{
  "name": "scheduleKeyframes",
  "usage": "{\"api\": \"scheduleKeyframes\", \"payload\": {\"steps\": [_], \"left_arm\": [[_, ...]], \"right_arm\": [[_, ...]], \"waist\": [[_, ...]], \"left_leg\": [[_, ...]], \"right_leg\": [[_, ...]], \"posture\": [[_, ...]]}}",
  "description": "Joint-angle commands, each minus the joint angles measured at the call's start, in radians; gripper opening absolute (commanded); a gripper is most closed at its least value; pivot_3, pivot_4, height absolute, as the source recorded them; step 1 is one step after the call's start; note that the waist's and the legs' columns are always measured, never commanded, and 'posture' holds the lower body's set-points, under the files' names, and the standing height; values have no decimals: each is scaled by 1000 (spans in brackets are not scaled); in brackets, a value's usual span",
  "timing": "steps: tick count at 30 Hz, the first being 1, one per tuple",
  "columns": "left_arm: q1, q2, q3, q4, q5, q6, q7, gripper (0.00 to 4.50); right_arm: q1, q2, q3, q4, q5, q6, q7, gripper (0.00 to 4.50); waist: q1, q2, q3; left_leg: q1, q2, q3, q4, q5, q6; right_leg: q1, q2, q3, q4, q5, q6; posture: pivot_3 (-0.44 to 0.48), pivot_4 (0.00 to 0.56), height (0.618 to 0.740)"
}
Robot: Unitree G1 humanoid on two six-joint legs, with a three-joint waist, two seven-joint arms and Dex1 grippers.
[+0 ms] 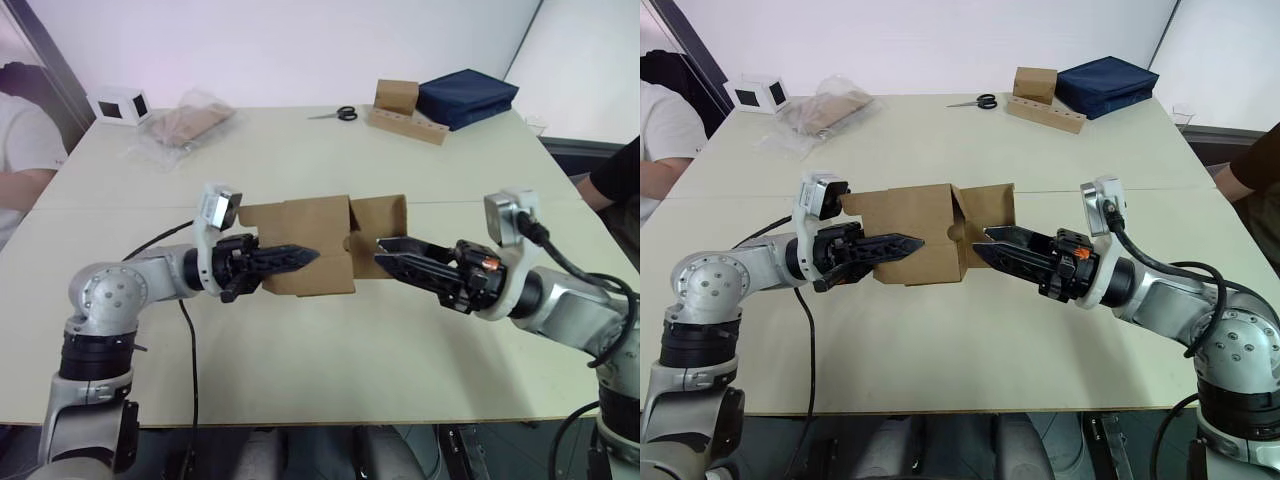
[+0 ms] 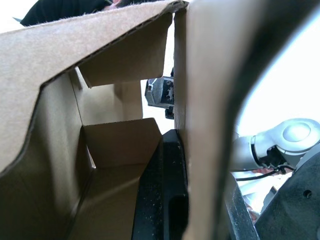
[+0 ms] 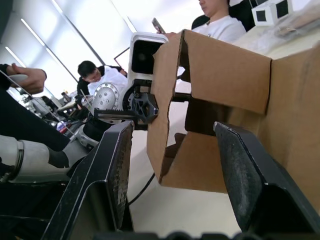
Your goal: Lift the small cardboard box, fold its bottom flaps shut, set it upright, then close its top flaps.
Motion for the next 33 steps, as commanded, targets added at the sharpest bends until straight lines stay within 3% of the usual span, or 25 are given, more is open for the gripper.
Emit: {"api": "scheduleKeyframes", "payload": {"steps": [1,7,15,33], "left_arm": [[-16,12,16,-37,-23,0,-10,0],[-11,22,23,-46,-37,8,-11,0],[-34,13,22,-46,-65,16,2,0],[-45,-16,18,-34,-54,4,29,0]], "right_arm": [[-34,-33,-94,28,69,-53,-26,2687],[-30,-88,-169,114,94,-61,-23,2687],[-10,-45,-72,189,-31,-50,53,2687],[8,49,-40,106,48,-48,-7,2687]], "waist": [[0,0,0],[1,0,0],[-1,0,0],[0,0,0]], "left_leg": [[0,0,0,0,0,0],[0,0,0,0,0,0],[0,0,0,0,0,0],[0,0,0,0,0,0]], "right_leg": [[0,0,0,0,0,0],[0,0,0,0,0,0],[0,0,0,0,0,0],[0,0,0,0,0,0]], "posture": [[0,150,740],[0,150,740],[0,150,740],[0,150,740]]}}
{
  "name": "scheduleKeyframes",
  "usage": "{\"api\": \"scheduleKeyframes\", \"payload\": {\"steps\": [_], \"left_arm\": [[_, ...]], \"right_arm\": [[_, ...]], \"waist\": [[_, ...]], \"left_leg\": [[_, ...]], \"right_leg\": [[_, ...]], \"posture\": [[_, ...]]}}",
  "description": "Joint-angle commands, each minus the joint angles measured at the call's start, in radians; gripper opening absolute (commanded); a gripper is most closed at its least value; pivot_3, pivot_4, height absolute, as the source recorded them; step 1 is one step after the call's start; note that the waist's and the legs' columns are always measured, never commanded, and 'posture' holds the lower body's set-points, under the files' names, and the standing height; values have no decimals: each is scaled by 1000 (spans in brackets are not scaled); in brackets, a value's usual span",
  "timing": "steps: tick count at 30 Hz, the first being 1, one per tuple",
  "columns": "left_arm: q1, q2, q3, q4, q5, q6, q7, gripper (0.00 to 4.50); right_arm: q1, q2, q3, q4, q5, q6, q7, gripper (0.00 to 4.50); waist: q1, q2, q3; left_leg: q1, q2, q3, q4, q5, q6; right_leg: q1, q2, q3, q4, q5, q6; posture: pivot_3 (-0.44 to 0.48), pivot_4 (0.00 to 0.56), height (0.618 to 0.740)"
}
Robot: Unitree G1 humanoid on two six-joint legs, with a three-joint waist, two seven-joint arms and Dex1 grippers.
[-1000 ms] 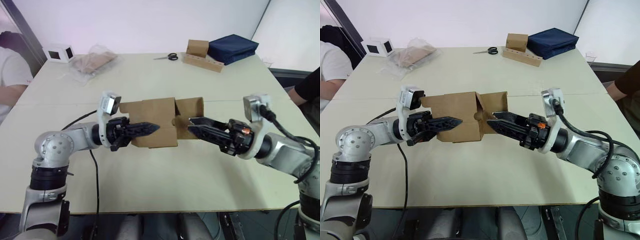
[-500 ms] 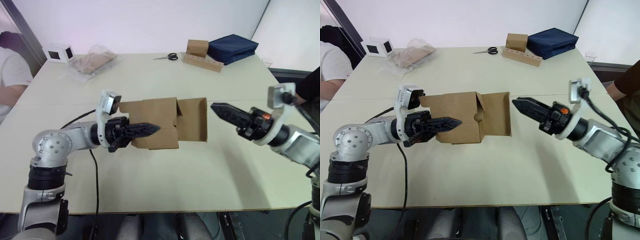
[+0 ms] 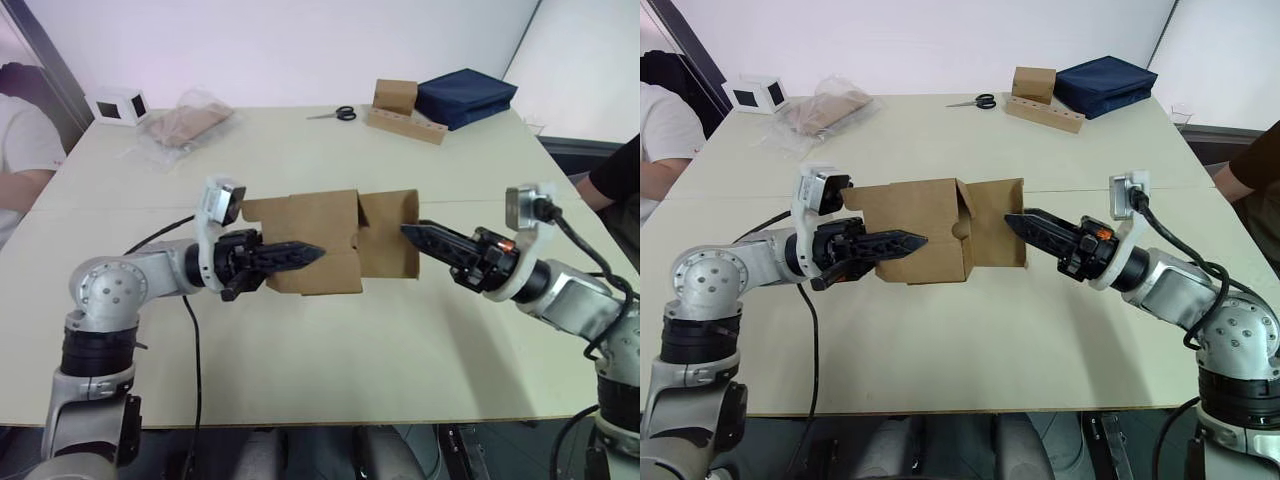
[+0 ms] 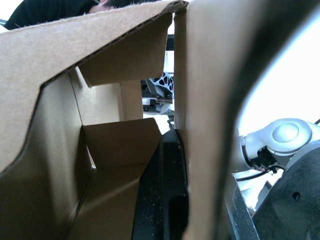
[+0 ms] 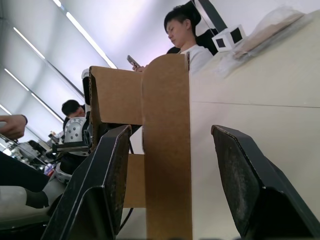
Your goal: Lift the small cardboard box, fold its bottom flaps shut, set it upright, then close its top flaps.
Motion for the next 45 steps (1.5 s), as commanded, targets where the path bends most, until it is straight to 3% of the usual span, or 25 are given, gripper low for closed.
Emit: {"api": "scheduleKeyframes", "payload": {"steps": [1,10,45], "left_arm": [[-16,2,14,-11,-7,-17,-2,0],[-4,12,11,9,28,-27,-22,0],[-31,-32,22,1,-11,-20,36,0]], "right_arm": [[4,15,-9,-73,64,-15,-35,2687],[21,-2,-24,-176,215,-61,-158,2687],[31,40,96,-203,131,-130,-216,2687]], "waist": [[0,0,0],[0,0,0],[0,0,0]], "left_leg": [[0,0,0,0,0,0],[0,0,0,0,0,0],[0,0,0,0,0,0]], "right_leg": [[0,0,0,0,0,0],[0,0,0,0,0,0],[0,0,0,0,0,0]], "posture": [[0,150,740],[0,150,740],[0,150,740]]}}
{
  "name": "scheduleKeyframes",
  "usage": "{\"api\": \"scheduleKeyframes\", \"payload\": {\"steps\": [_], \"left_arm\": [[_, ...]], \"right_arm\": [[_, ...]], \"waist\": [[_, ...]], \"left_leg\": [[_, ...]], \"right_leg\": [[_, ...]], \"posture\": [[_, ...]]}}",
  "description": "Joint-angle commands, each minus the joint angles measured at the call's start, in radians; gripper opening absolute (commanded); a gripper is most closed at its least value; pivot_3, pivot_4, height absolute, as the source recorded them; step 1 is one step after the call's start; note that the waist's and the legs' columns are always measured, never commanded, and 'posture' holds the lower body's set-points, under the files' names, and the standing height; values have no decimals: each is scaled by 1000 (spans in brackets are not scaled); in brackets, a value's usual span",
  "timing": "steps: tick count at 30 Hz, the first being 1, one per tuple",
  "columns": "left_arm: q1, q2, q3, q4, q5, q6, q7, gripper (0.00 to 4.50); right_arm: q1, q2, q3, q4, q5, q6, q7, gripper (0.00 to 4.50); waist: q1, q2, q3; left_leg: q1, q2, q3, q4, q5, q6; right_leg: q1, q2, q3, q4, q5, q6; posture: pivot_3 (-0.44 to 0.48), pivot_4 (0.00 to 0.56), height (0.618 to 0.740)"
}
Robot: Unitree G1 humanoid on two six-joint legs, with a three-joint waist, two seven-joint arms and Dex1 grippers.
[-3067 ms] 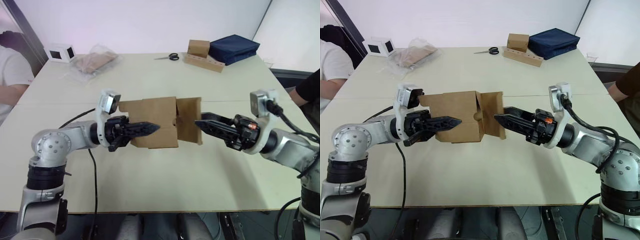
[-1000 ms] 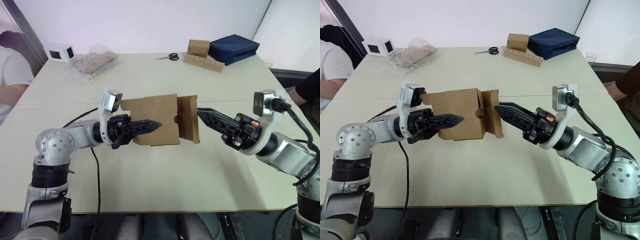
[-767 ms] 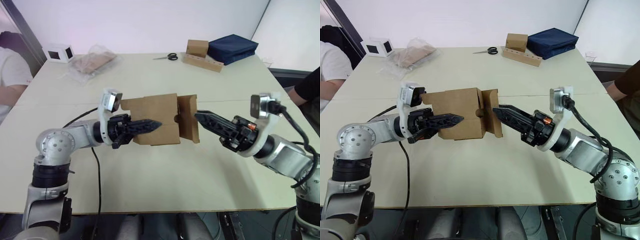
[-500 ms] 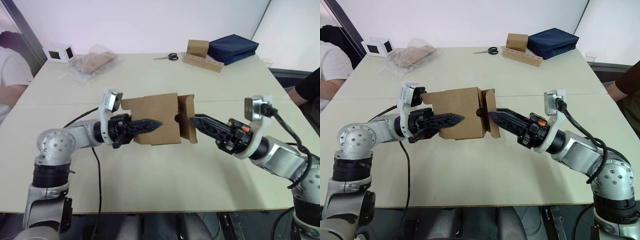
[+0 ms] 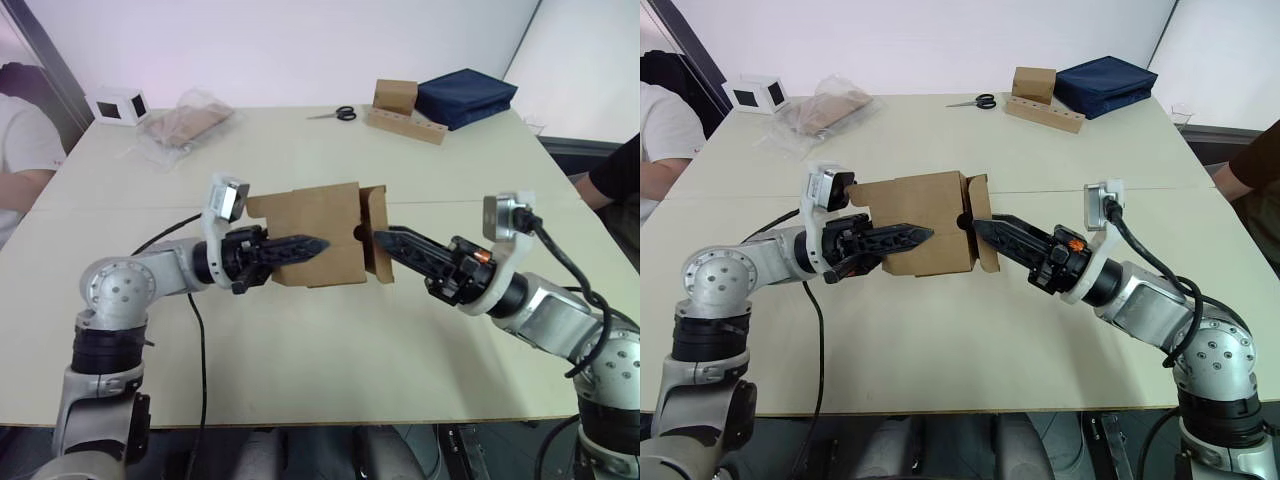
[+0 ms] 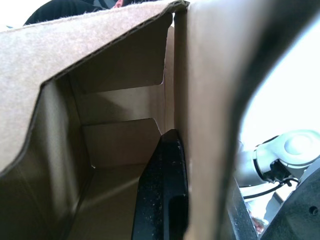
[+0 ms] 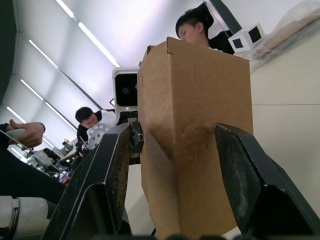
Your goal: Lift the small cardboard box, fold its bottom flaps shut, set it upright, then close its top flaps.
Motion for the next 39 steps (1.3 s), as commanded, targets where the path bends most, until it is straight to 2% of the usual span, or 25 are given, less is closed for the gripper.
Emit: {"api": "scheduleKeyframes", "payload": {"steps": [1,9,13,39], "left_arm": [[-22,2,22,-21,-30,-3,-3,0],[-20,-1,21,-22,-25,-8,1,0],[-19,-3,21,-23,-25,-9,3,0],[-15,-12,22,-29,-34,-7,13,0]], "right_arm": [[-12,6,-3,-41,0,-19,0,2687],[-12,2,-2,-46,-2,-19,4,2687],[-14,0,-4,-47,1,-20,4,1641],[-36,-3,-13,-29,-97,-24,-1,1641]], "waist": [[0,0,0],[0,0,0],[0,0,0],[0,0,0]], "left_leg": [[0,0,0,0,0,0],[0,0,0,0,0,0],[0,0,0,0,0,0],[0,0,0,0,0,0]], "right_leg": [[0,0,0,0,0,0],[0,0,0,0,0,0],[0,0,0,0,0,0],[0,0,0,0,0,0]], "posture": [[0,150,740],[0,150,740],[0,150,740],[0,150,740]]}}
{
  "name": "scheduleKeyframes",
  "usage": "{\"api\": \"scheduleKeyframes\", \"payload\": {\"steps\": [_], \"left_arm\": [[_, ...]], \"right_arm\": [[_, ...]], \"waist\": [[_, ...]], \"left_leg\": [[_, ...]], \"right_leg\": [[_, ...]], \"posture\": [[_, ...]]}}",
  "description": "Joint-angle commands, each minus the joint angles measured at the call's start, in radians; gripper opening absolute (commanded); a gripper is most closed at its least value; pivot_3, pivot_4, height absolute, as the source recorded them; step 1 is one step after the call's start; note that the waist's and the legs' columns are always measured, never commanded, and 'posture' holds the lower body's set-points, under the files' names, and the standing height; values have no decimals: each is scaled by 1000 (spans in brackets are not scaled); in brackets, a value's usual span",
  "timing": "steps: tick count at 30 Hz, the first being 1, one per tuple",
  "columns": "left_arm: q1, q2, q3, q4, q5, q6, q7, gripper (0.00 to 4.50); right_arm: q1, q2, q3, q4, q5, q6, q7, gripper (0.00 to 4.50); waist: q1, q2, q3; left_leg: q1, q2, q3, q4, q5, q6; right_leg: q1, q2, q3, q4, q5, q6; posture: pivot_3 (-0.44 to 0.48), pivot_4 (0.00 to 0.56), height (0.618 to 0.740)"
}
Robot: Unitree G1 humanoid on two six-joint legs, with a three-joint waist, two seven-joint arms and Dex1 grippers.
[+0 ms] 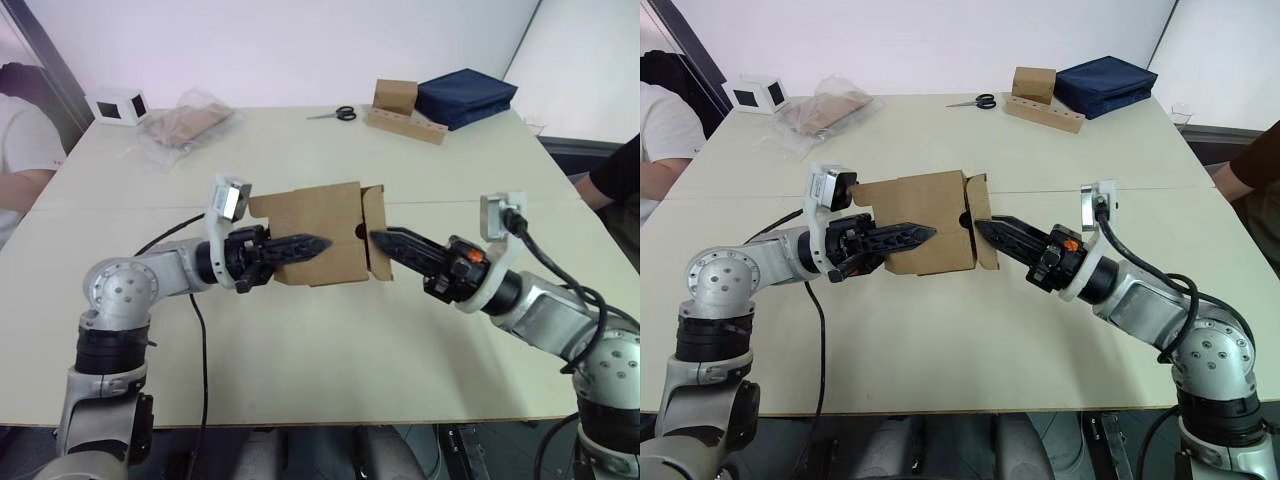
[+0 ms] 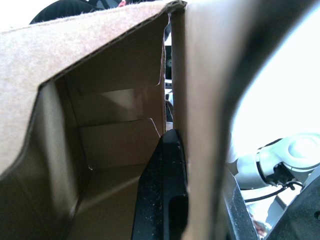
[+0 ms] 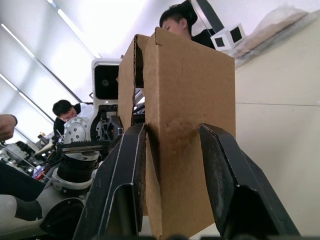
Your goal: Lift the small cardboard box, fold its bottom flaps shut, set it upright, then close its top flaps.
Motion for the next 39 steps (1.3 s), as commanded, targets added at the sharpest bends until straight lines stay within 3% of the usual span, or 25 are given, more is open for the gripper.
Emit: {"api": "scheduleKeyframes", "payload": {"steps": [1,8,26,39], "left_arm": [[-16,-3,21,-28,-30,-9,-6,0],[-17,-18,6,-15,25,-48,14,0],[-16,-34,7,-29,15,-42,24,0],[-22,-121,4,-19,64,-95,167,0]], "right_arm": [[-21,2,-21,-20,9,-21,2,1641],[-34,11,-14,-43,27,-25,-29,1641],[-33,47,19,-72,-21,-53,-93,1641],[-81,121,88,-80,-129,-85,-168,1641]], "waist": [[0,0,0],[1,0,0],[0,0,0],[0,0,0]], "left_leg": [[0,0,0,0,0,0],[0,0,0,0,0,0],[0,0,0,0,0,0],[0,0,0,0,0,0]], "right_leg": [[0,0,0,0,0,0],[0,0,0,0,0,0],[0,0,0,0,0,0],[0,0,0,0,0,0]], "posture": [[0,150,740],[0,150,740],[0,150,740],[0,150,740]]}}
